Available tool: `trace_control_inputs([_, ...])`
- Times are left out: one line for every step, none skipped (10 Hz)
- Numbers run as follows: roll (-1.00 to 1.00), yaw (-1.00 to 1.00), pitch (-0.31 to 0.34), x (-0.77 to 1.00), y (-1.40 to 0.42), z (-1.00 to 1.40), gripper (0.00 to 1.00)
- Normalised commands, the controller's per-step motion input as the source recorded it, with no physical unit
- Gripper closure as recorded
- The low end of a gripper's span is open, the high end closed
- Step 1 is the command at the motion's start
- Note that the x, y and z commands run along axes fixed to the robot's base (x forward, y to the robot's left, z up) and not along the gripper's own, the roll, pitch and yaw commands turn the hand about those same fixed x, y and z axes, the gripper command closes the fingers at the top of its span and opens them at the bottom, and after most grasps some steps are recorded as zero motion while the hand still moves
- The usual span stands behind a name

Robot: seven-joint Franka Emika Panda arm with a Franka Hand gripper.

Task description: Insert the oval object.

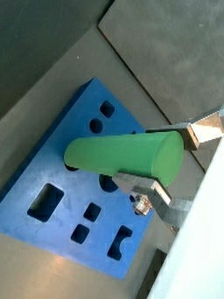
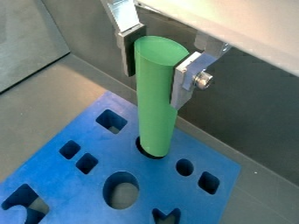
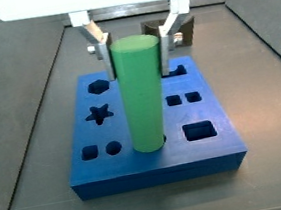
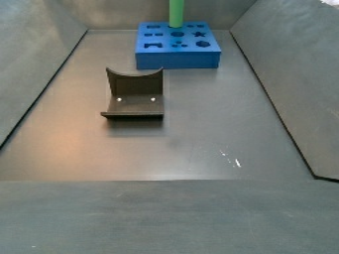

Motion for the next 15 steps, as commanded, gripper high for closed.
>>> trace_control_inputs([0.19, 0.0, 0.087, 0.21, 0.04, -0.27, 1.0])
trace_control_inputs([0.22, 0.0, 0.079, 0.11, 0.05, -0.25, 1.0])
trace_control_inputs([0.22, 0.0, 0.056, 0.0, 0.04, -0.26, 1.0])
trace_control_inputs([0.17, 0.0, 0.004, -0.13, 0.0, -0.27, 1.0])
trace_control_inputs([0.15, 0.0, 0.0, -0.25, 0.0, -0.27, 1.0])
trace_control_inputs([0.14, 0.0, 0.0, -0.21, 0.0, -0.26, 1.0])
trace_control_inputs([0.11, 0.0, 0.0, 0.0, 0.0, -0.33, 1.0])
trace_control_inputs([0.1, -0.04, -0.006, 0.12, -0.09, -0.47, 1.0])
trace_control_inputs([0.1, -0.05, -0.017, 0.17, -0.11, -0.49, 1.0])
trace_control_inputs([0.09, -0.05, -0.024, 0.17, -0.11, -0.49, 1.0])
trace_control_inputs([0.1, -0.04, -0.029, 0.14, -0.11, -0.48, 1.0])
trace_control_inputs([0.11, -0.06, -0.007, 0.15, -0.13, -0.49, 1.0])
trace_control_inputs([0.05, -0.06, -0.004, 0.13, -0.07, -0.45, 1.0])
trace_control_inputs([-0.05, -0.01, -0.087, 0.09, 0.0, -0.21, 1.0])
trace_control_inputs([0.0, 0.0, 0.0, 0.0, 0.0, 0.0, 1.0])
